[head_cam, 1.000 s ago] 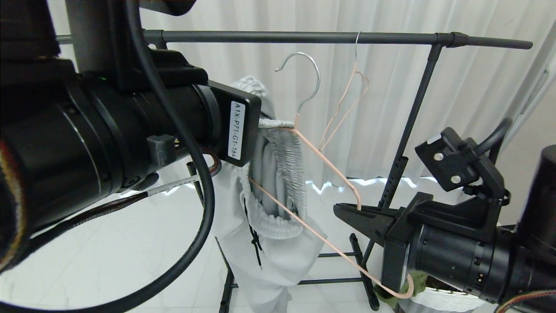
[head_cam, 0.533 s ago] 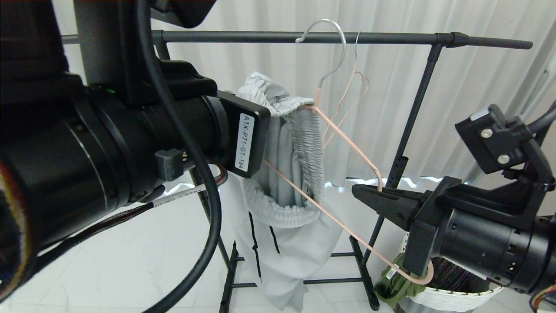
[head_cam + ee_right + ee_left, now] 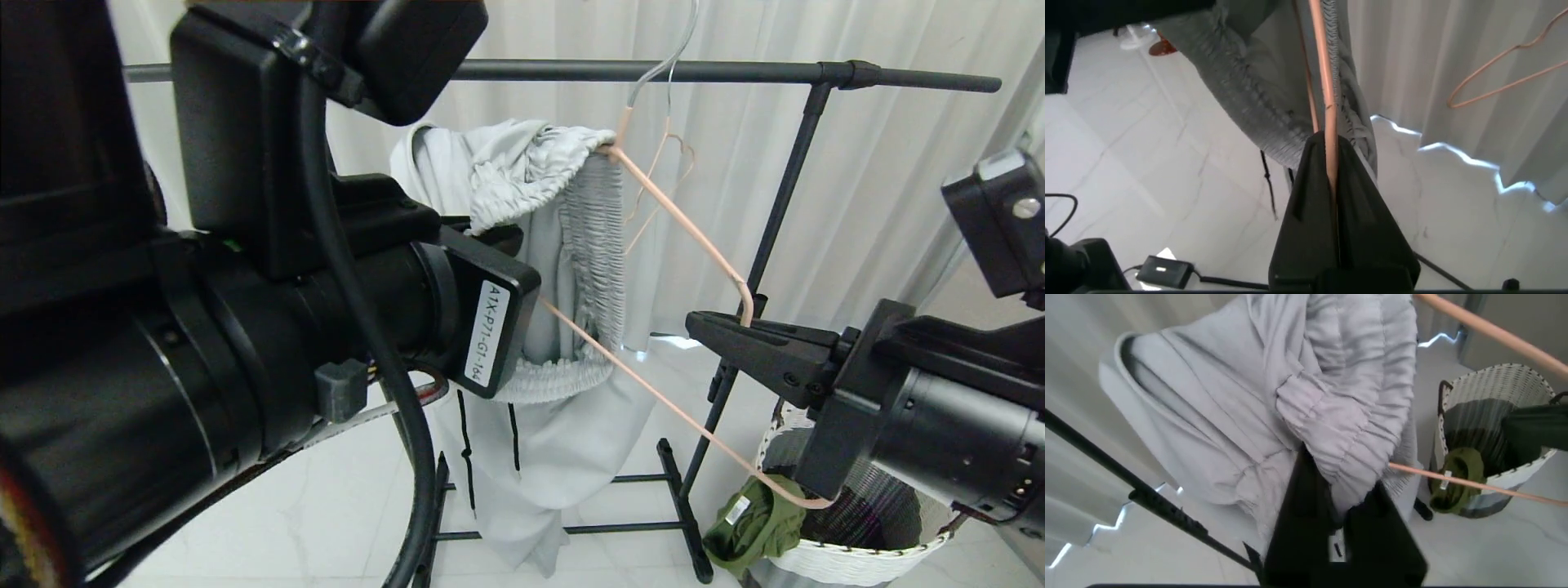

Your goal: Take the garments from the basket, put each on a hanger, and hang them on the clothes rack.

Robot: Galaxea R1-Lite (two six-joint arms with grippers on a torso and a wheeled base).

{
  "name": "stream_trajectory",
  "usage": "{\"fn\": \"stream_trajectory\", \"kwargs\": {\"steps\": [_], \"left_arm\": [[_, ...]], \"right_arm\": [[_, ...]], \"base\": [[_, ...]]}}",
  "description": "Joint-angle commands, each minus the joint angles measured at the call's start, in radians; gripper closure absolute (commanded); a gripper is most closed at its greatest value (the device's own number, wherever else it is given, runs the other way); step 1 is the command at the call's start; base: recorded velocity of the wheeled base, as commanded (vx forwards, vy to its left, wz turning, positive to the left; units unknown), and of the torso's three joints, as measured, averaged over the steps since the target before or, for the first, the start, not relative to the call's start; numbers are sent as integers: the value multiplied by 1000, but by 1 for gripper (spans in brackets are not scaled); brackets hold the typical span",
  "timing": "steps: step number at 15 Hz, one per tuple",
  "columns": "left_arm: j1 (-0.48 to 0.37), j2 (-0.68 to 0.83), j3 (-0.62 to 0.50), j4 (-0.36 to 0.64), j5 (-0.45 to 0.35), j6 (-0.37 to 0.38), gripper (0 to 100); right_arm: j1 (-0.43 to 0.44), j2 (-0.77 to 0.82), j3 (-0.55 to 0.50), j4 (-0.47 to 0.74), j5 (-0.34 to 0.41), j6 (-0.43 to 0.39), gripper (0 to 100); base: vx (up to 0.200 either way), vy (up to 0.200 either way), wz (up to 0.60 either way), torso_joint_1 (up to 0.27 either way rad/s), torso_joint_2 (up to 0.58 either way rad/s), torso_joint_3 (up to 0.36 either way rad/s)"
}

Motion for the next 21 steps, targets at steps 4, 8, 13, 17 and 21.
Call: {"fn": "stream_trajectory", "kwargs": {"steps": [4,8,13,17,21], "left_arm": [[-4,-18,39,-6,2,-1,0],[-4,-116,175,-9,2,1,0],[131,-264,195,-9,-206,237,0],[341,-270,172,-9,-493,461,0],[358,-191,154,-9,-645,575,0]], "right_arm": [[0,-38,2,0,-1,-60,100],[-15,-66,7,0,0,-105,100],[-108,-177,16,152,103,-123,100],[-145,-275,-18,359,223,-125,100],[-131,-261,-35,406,269,-148,100]], "base": [[0,0,0,0,0,0],[0,0,0,0,0,0],[0,0,0,0,0,0],[0,0,0,0,0,0],[0,0,0,0,0,0]]}}
